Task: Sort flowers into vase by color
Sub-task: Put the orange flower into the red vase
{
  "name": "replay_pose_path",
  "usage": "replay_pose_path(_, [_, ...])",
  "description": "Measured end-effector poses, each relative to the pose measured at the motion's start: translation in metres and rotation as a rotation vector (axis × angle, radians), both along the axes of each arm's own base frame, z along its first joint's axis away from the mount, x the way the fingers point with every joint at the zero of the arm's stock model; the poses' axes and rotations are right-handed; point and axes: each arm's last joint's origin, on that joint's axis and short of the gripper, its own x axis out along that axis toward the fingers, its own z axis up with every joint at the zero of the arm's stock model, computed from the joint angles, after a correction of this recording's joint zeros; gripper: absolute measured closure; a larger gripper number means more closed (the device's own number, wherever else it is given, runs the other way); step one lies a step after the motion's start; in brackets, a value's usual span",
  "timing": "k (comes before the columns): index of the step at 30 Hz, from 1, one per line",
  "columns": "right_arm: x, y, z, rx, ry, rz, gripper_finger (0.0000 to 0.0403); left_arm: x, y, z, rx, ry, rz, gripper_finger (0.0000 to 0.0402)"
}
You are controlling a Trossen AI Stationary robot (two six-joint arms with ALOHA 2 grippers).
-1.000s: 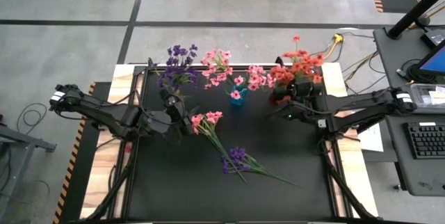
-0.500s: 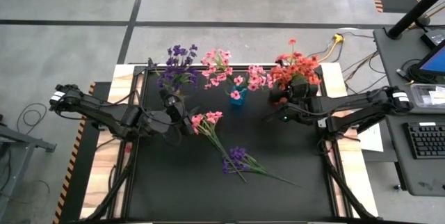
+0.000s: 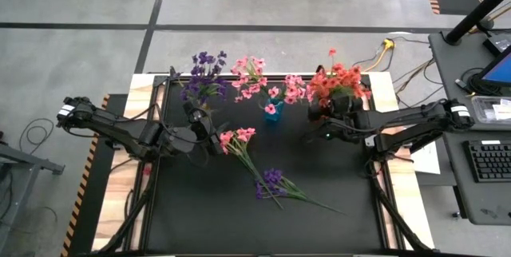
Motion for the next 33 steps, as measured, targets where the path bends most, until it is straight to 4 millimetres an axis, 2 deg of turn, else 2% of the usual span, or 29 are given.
replay_pose_path(8, [-0.001, 0.001, -0.003, 0.087, 0.038, 0.054, 0.0172, 0.0, 0.0, 0.0, -0.008, -0.006, 0.003, 0.0202])
replay_pose_path(13, [-0.004, 0.002, -0.003, 0.12, 0.062, 0.081, 0.0134, 0.0, 0.0, 0.0, -0.014, -0.011, 0.005, 0.0202])
replay_pose_path(18, [-0.009, 0.002, 0.003, 0.118, 0.042, 0.093, 0.0128, 0.0, 0.0, 0.0, -0.019, -0.016, 0.007, 0.0202])
replay_pose_path(33, [-0.026, 0.005, 0.018, 0.212, -0.003, 0.185, 0.0152, 0.0, 0.0, -0.001, -0.027, -0.014, 0.011, 0.0202])
